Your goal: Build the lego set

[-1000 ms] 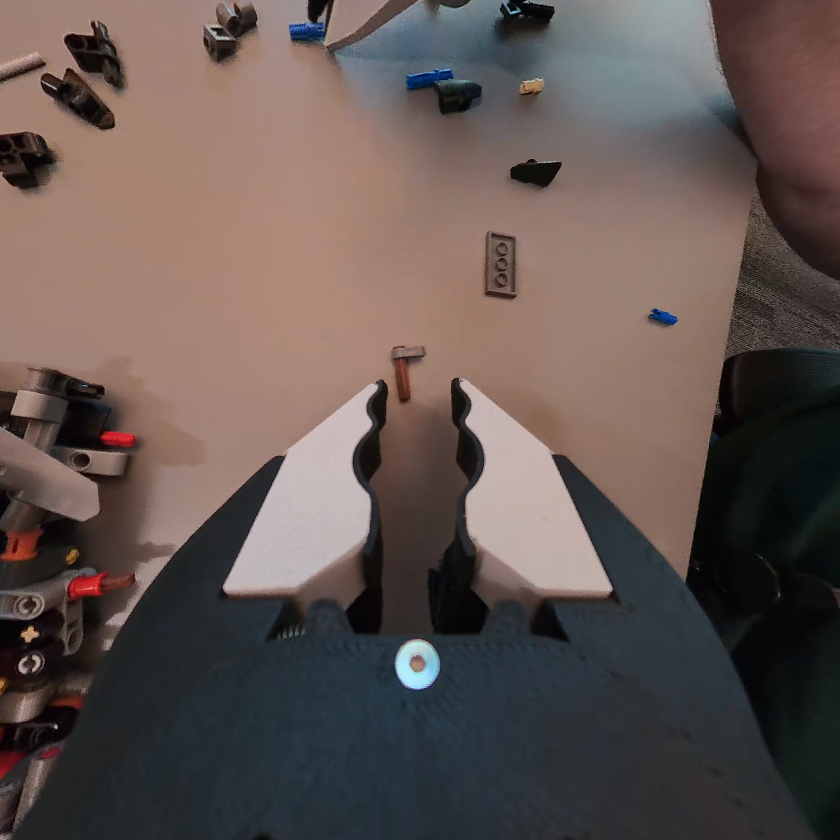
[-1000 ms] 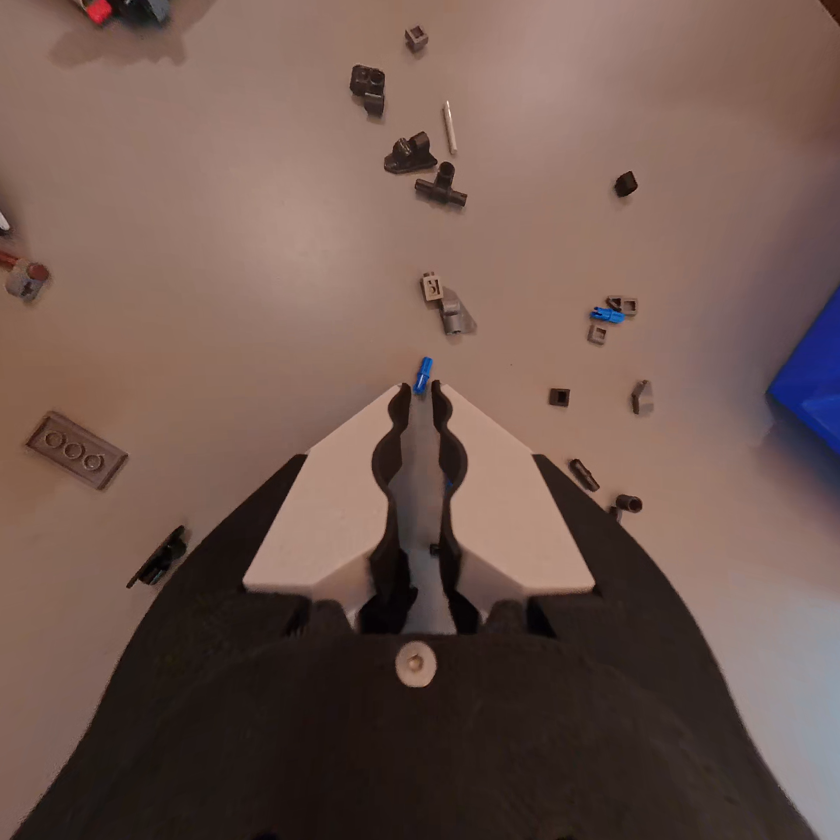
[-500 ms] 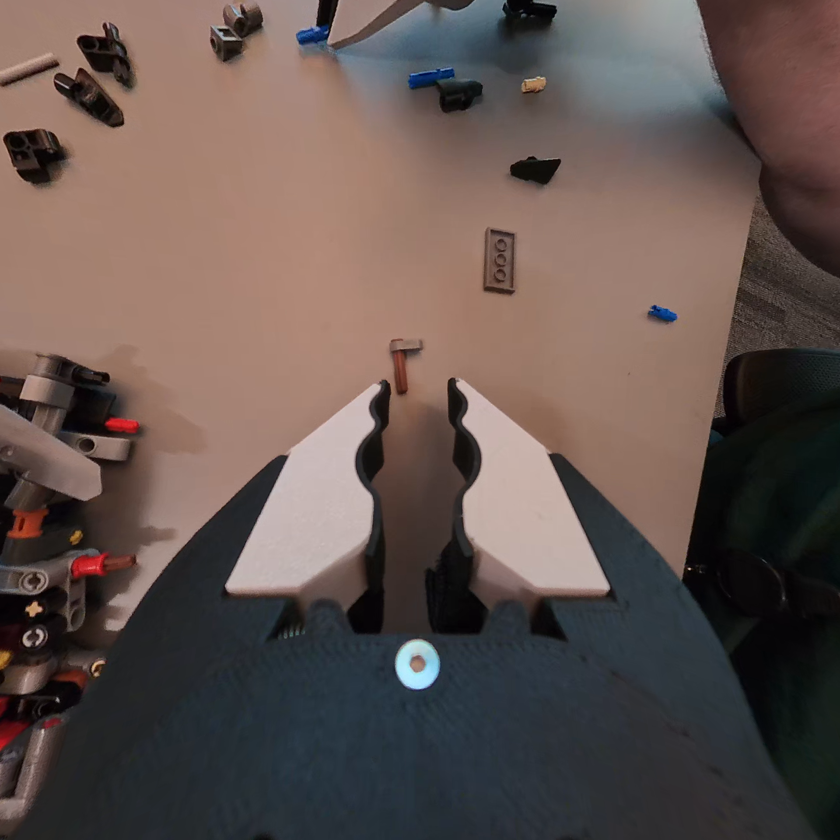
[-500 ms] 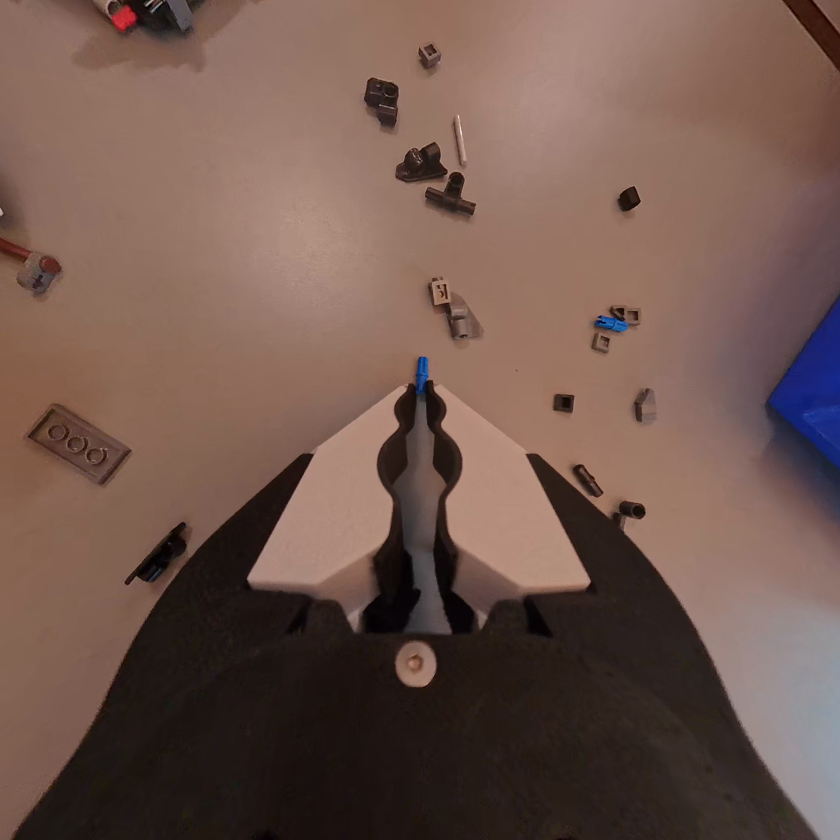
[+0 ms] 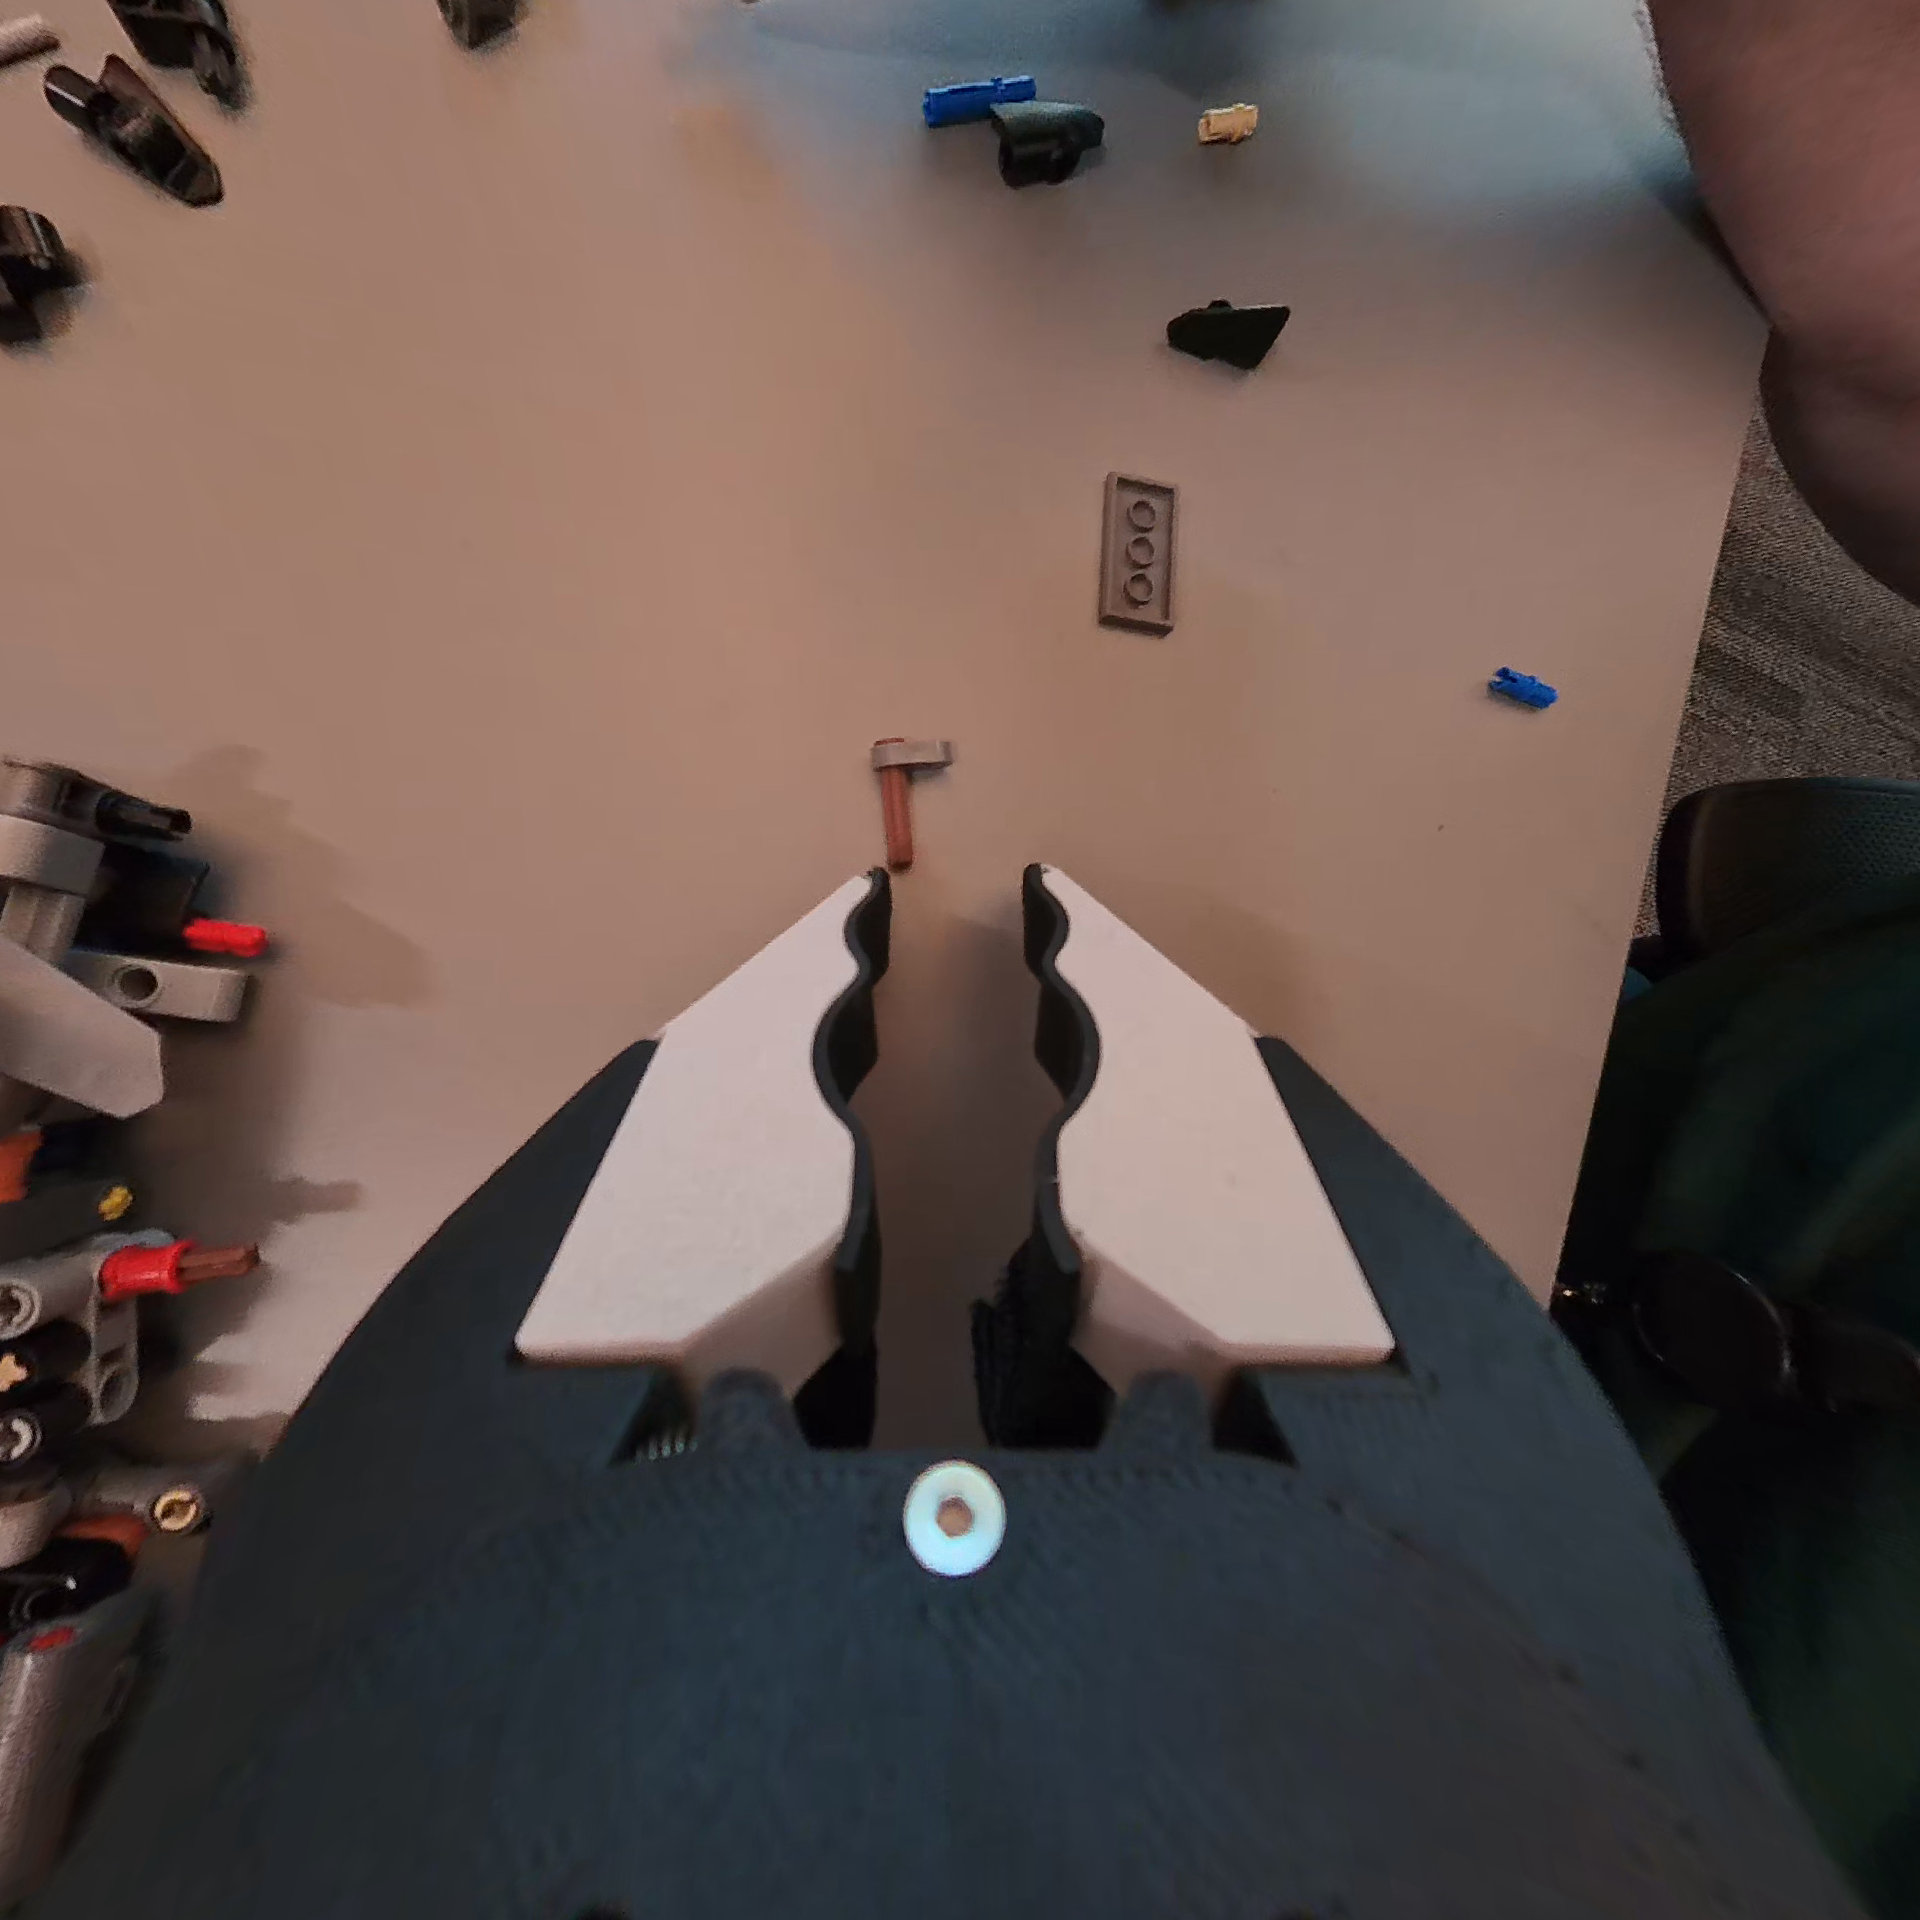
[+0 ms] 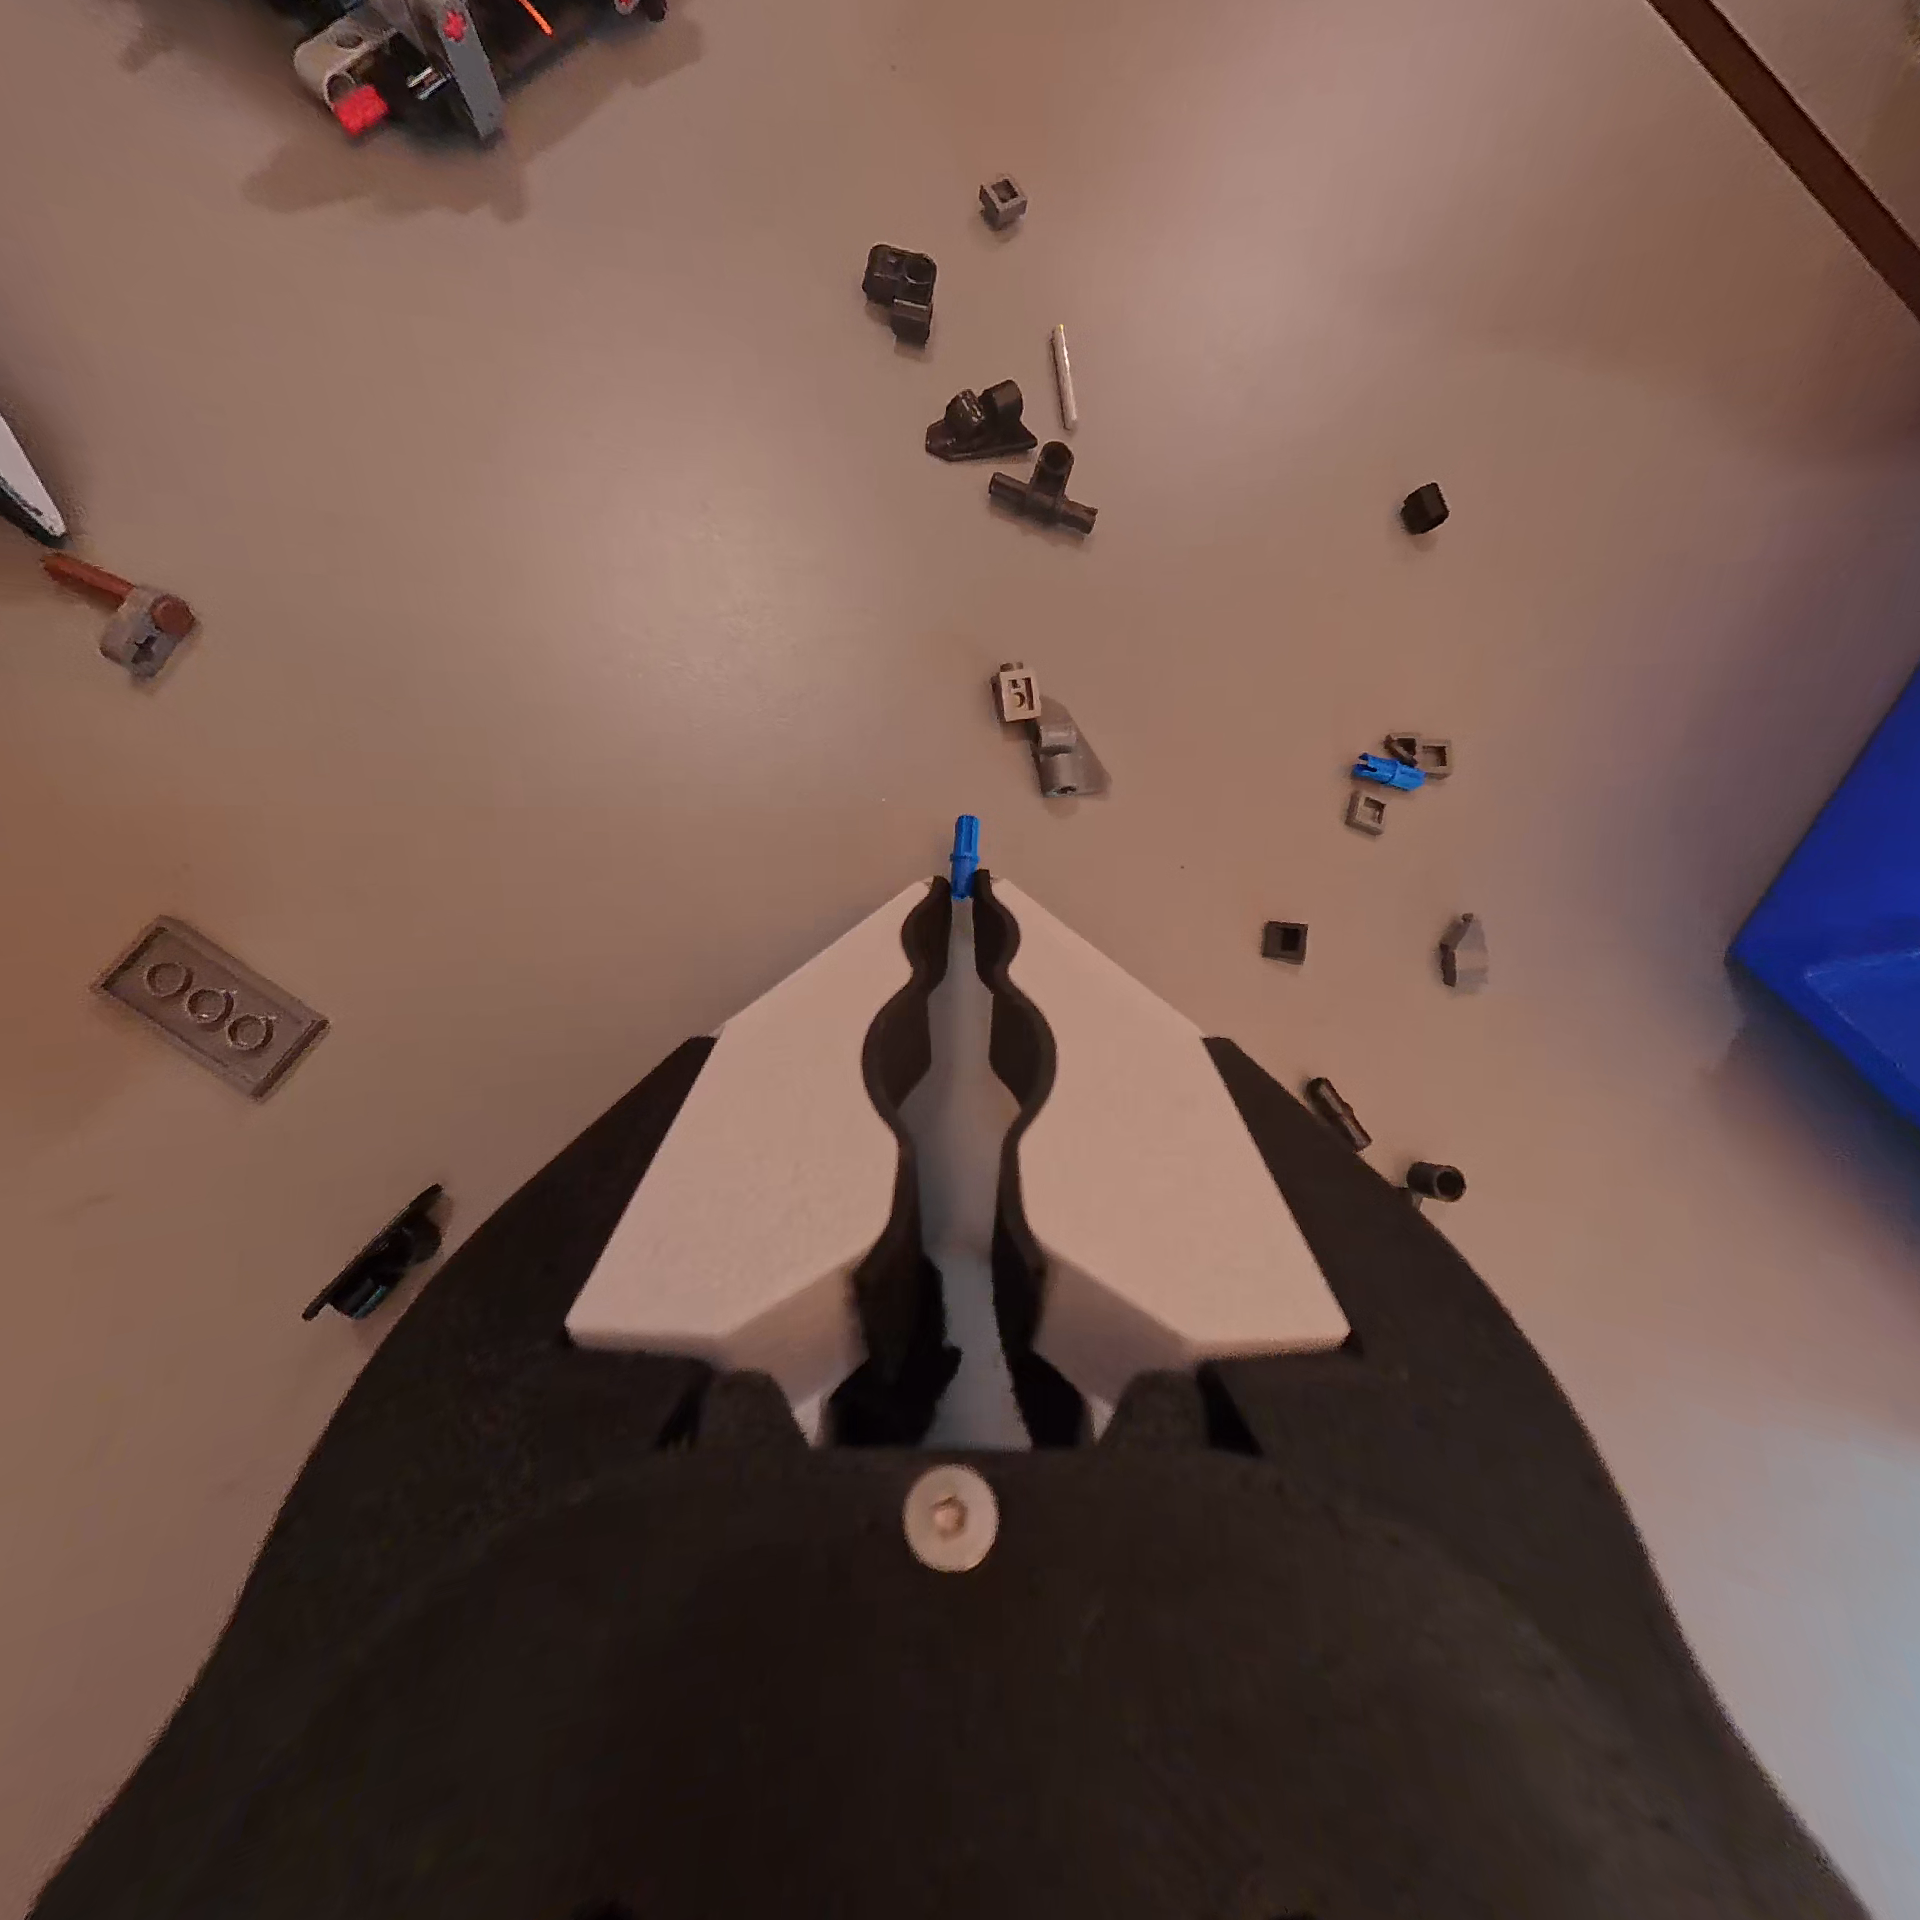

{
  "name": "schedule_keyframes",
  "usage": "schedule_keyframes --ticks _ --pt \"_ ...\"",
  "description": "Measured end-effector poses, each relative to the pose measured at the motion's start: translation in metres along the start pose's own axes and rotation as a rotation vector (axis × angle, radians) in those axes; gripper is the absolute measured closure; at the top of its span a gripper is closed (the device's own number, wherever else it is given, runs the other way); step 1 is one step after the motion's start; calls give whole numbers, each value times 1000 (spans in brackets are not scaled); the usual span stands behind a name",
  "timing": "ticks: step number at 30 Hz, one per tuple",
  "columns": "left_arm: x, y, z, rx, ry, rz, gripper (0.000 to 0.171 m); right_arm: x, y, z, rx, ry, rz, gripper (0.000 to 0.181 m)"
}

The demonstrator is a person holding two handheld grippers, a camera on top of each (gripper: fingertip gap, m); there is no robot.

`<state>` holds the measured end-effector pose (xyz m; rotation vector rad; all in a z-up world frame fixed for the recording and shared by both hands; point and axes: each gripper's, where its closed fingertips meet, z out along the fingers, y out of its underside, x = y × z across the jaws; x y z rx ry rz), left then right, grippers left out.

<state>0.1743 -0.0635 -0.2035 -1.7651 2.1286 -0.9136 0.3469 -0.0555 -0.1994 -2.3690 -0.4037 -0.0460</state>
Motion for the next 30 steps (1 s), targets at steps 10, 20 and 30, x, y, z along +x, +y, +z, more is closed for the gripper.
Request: schedule_keyframes --ticks 10,20,30 --pt "9 2 1 0 -1 -25 148 2 -2 -3 23 7 -3 179" --pt "14 8 -3 15 -15 -65 148 3 -5 -5 39 16 -8 180" --pt "33 9 -4 31 35 -62 148 4 -5 -7 50 25 -11 179"
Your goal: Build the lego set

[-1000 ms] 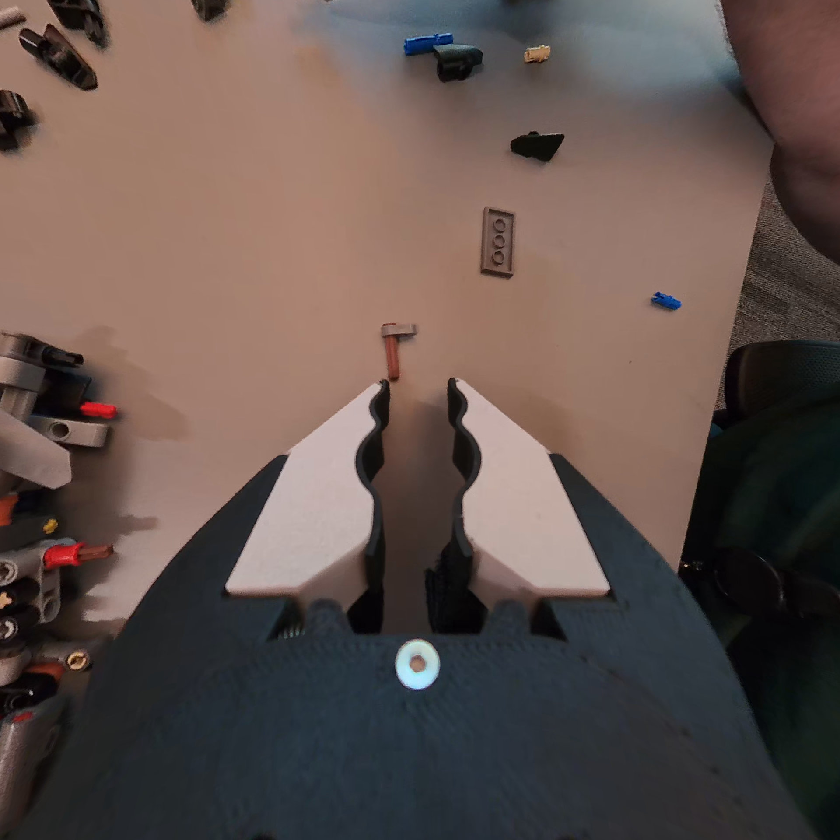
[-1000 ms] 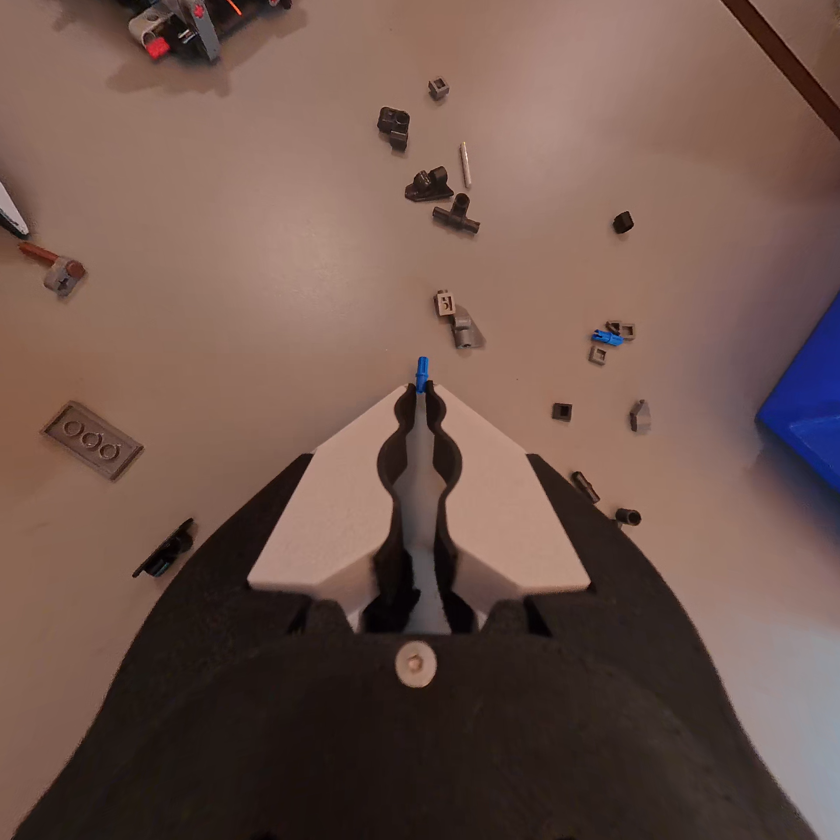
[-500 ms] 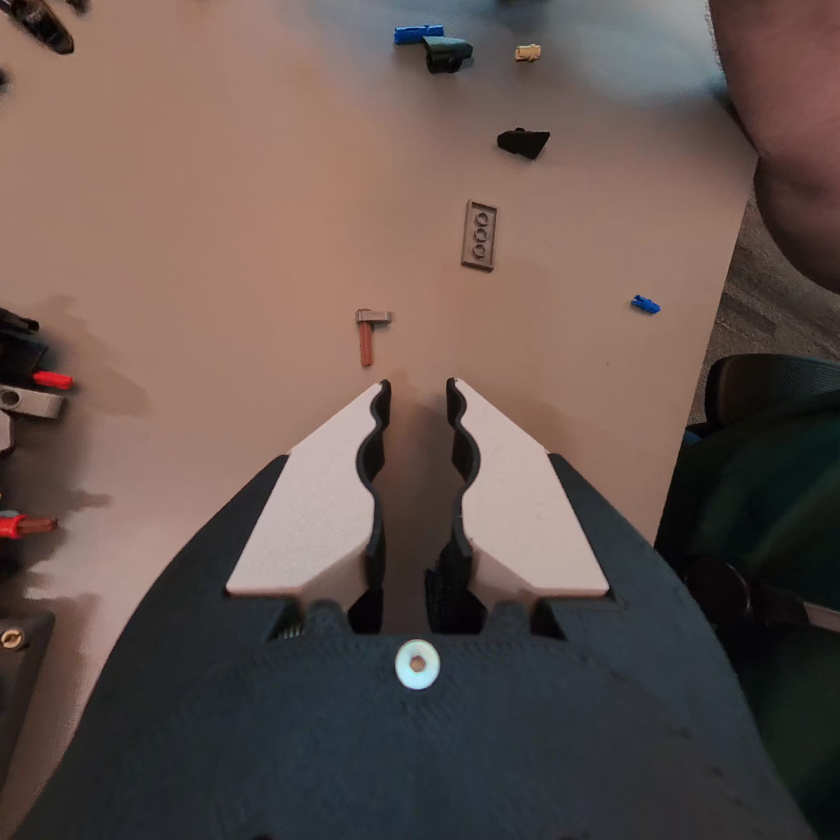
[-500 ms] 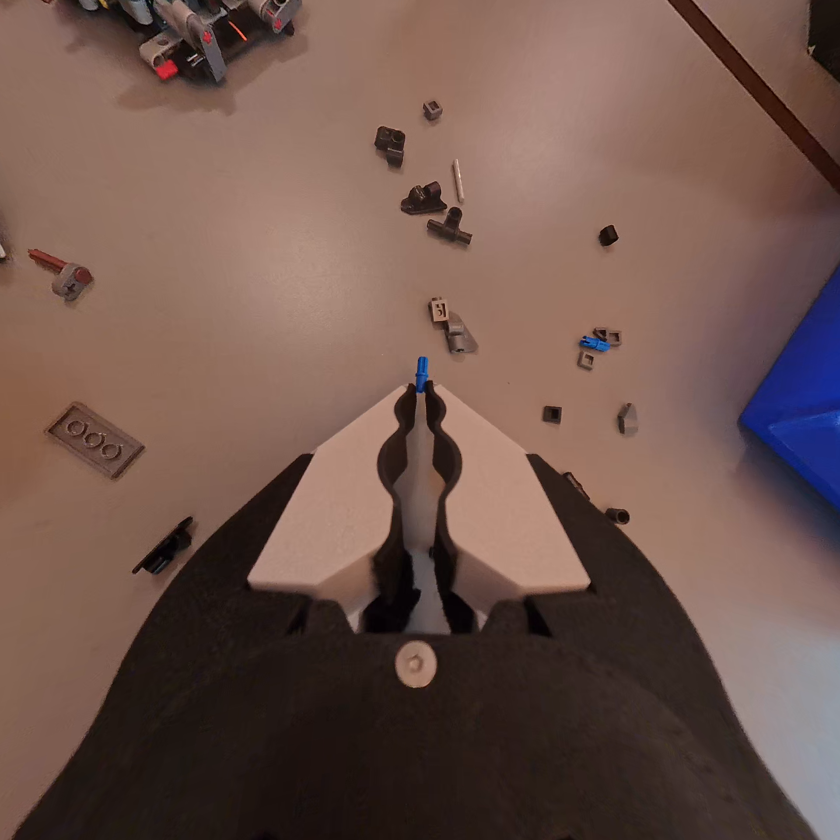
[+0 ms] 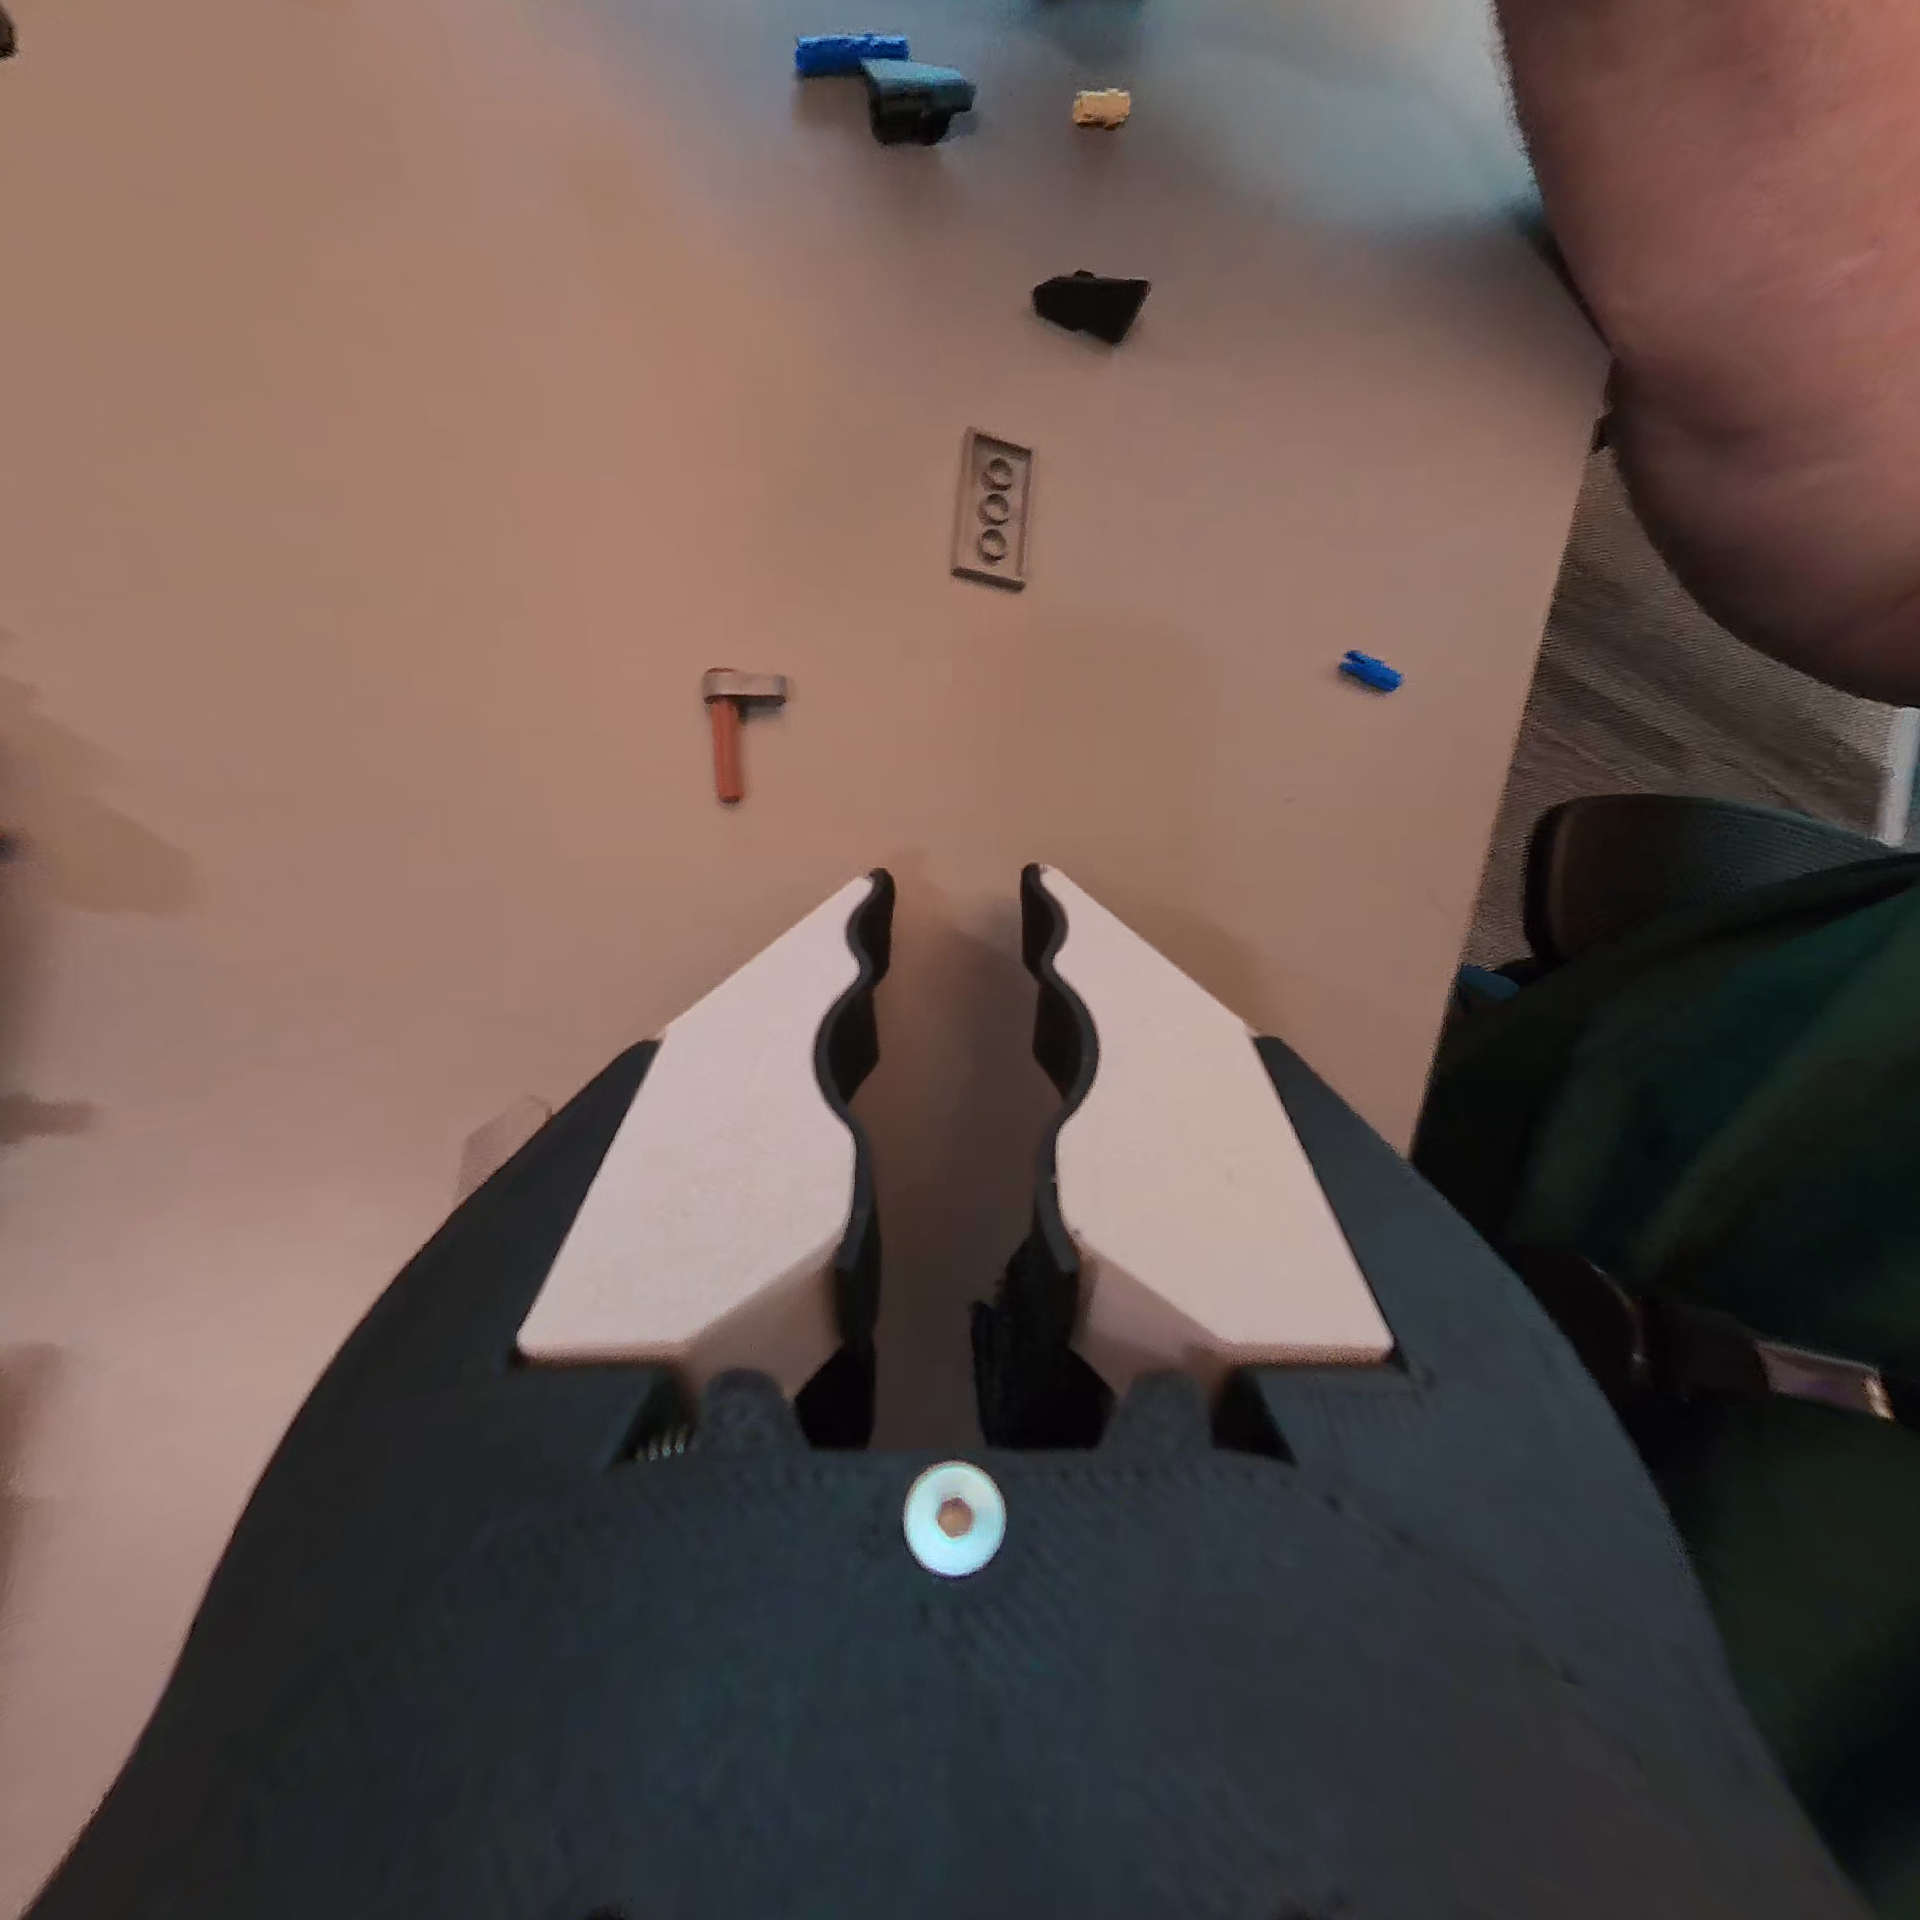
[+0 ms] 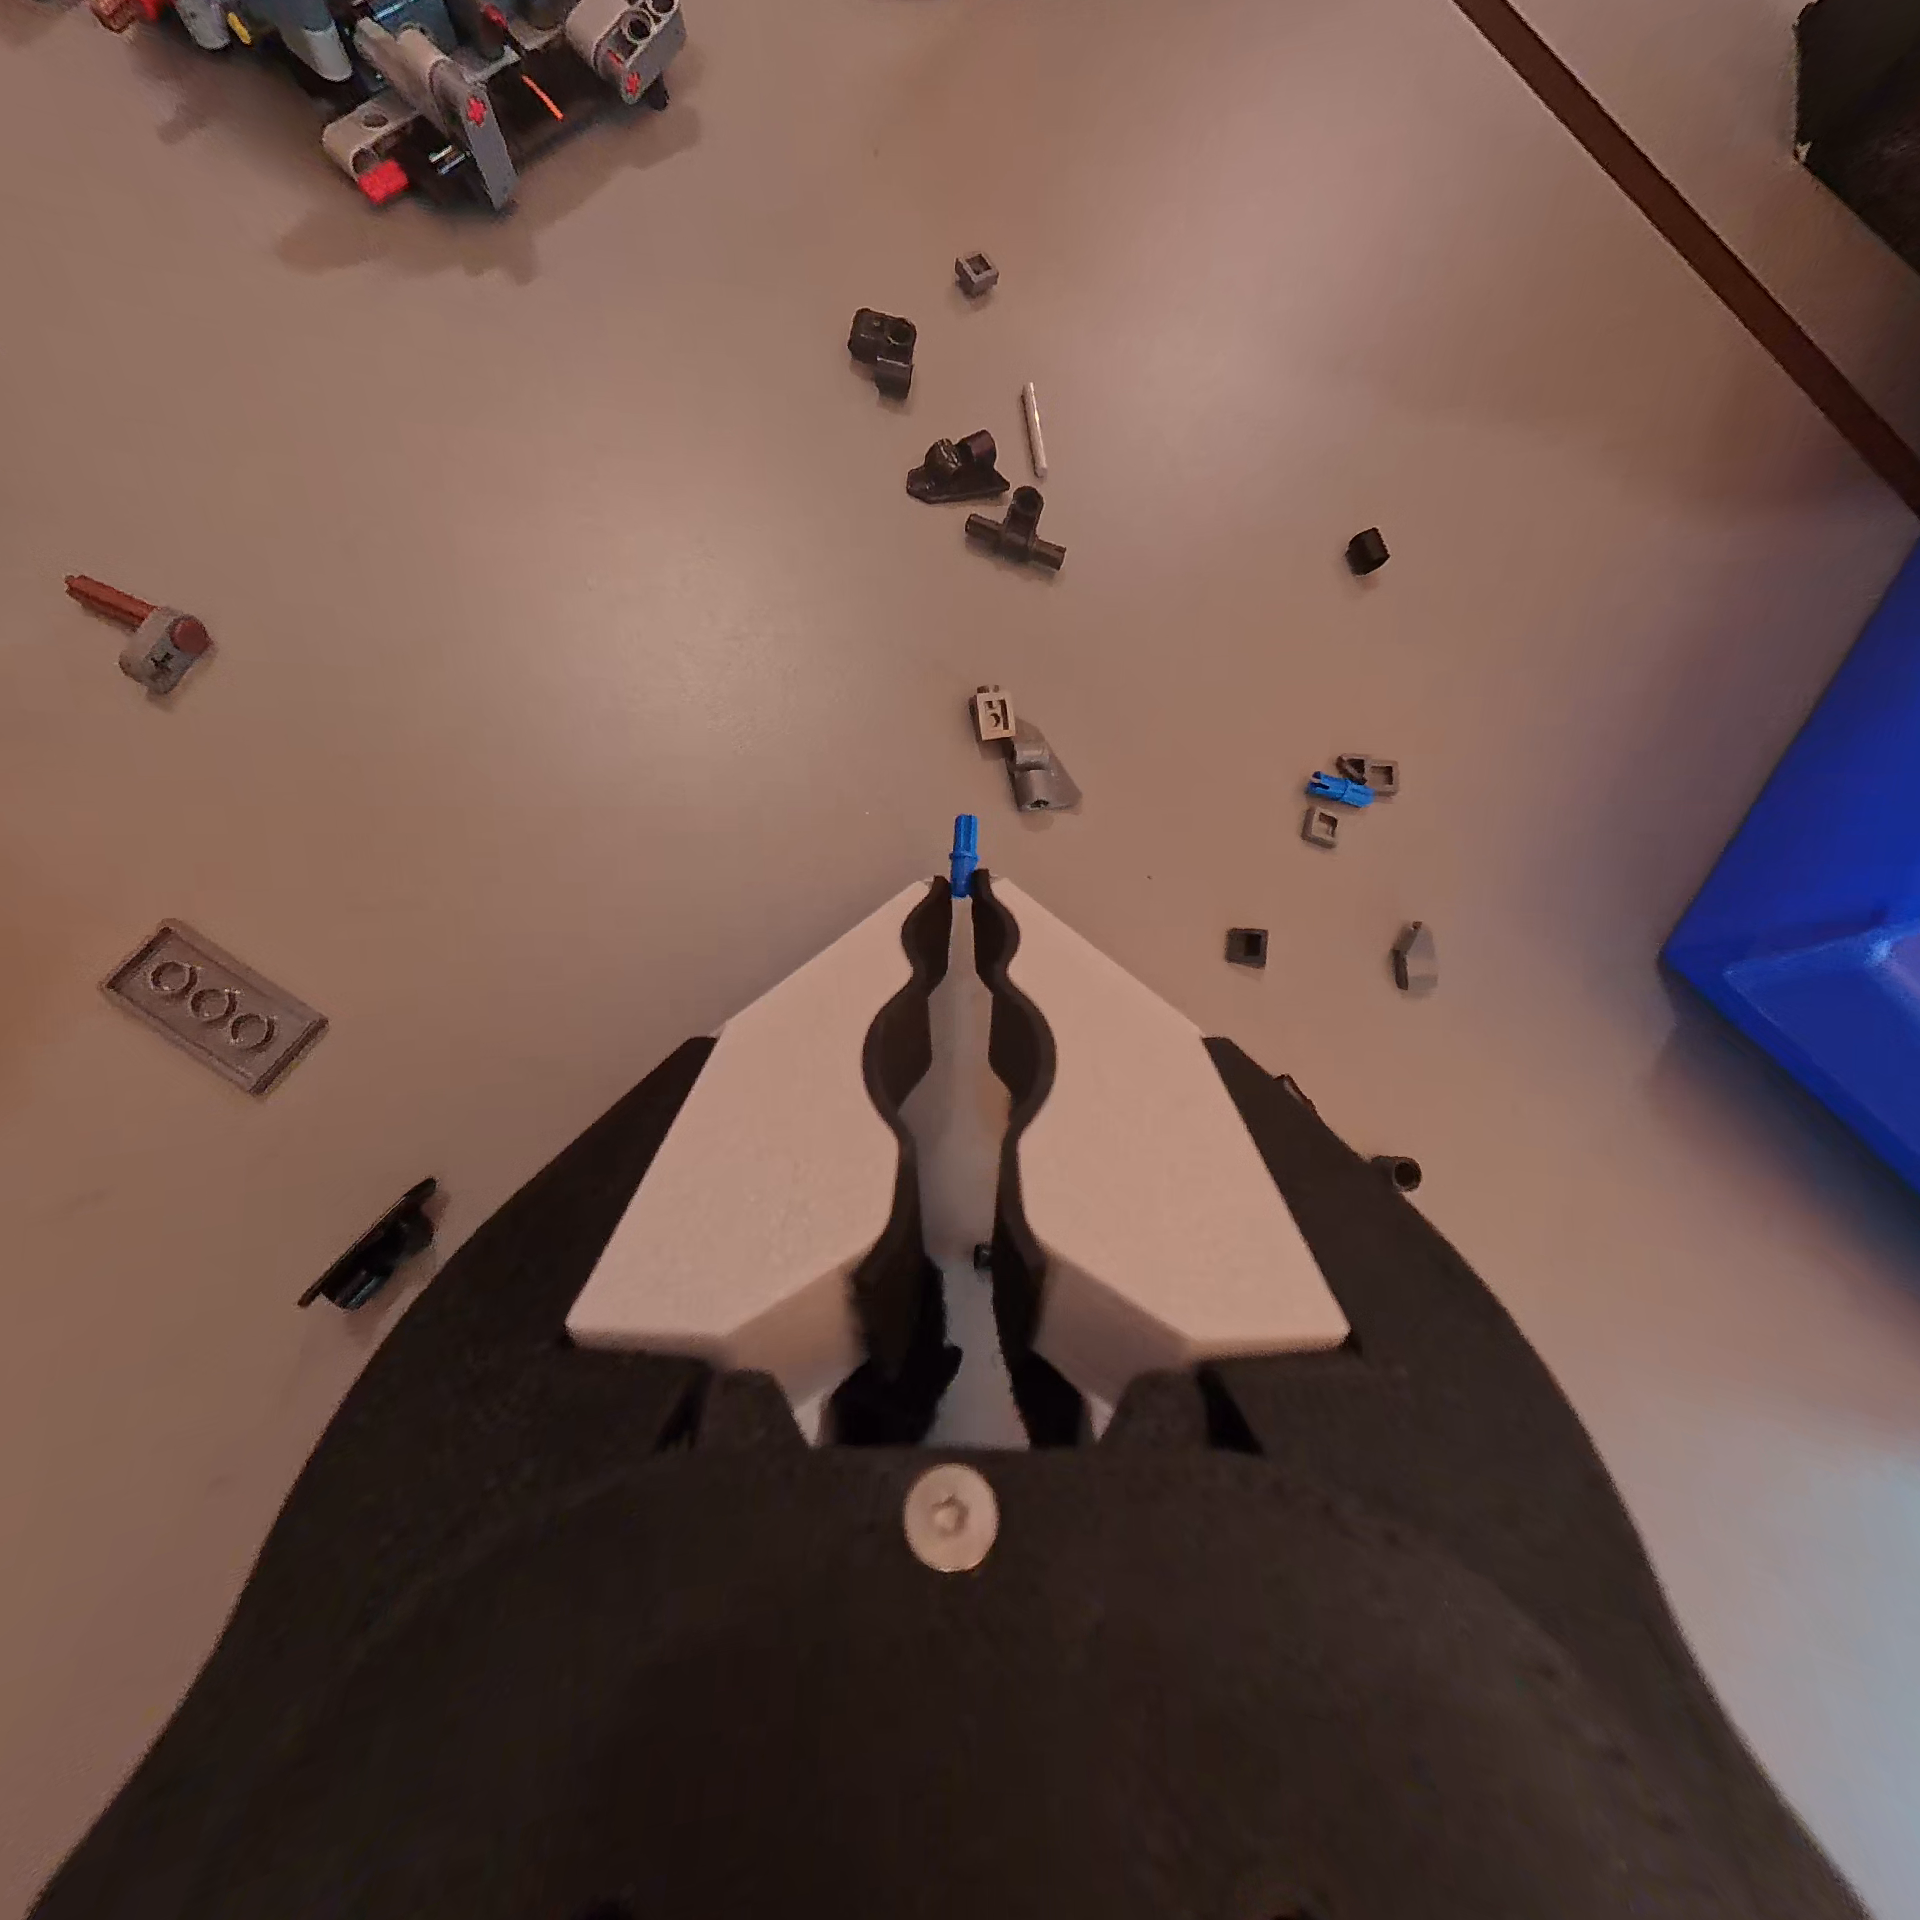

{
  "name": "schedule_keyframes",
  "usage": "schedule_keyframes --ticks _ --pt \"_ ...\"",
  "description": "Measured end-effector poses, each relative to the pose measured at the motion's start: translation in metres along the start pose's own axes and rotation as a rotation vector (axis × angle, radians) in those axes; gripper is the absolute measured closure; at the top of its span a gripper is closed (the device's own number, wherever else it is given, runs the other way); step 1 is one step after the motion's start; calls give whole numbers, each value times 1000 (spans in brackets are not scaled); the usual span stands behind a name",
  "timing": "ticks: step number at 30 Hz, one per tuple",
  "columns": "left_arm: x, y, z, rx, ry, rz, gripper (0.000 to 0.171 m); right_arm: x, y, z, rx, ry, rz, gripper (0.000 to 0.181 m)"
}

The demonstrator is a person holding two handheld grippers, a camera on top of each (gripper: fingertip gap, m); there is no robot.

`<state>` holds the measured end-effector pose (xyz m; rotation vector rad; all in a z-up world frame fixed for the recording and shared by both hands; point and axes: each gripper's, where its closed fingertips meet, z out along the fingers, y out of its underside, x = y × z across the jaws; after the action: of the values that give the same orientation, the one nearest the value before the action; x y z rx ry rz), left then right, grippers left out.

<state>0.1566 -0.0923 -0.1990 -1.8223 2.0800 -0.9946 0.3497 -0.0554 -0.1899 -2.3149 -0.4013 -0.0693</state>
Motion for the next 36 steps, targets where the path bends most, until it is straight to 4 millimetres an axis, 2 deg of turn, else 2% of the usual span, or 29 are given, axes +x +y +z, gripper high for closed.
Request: schedule_keyframes --ticks 2,6,10,18,31,36 --pt "2 -2 -4 23 12 5 148 0 0 -1 4 3 0 180" --pt "-10 2 -11 -1 -35 8 147 0 0 -2 10 1 -1 180" --pt "-21 1 -8 -31 -126 52 147 -1 0 -1 9 -2 -6 179" --pt "-35 -9 2 -54 -179 94 147 1 1 -1 14 -1 -8 180" --pt "-34 -12 6 -65 -183 103 146 1 0 -3 30 -5 -10 180" --pt "-33 -24 4 -55 -187 134 141 2 0 -4 36 -3 -5 180"
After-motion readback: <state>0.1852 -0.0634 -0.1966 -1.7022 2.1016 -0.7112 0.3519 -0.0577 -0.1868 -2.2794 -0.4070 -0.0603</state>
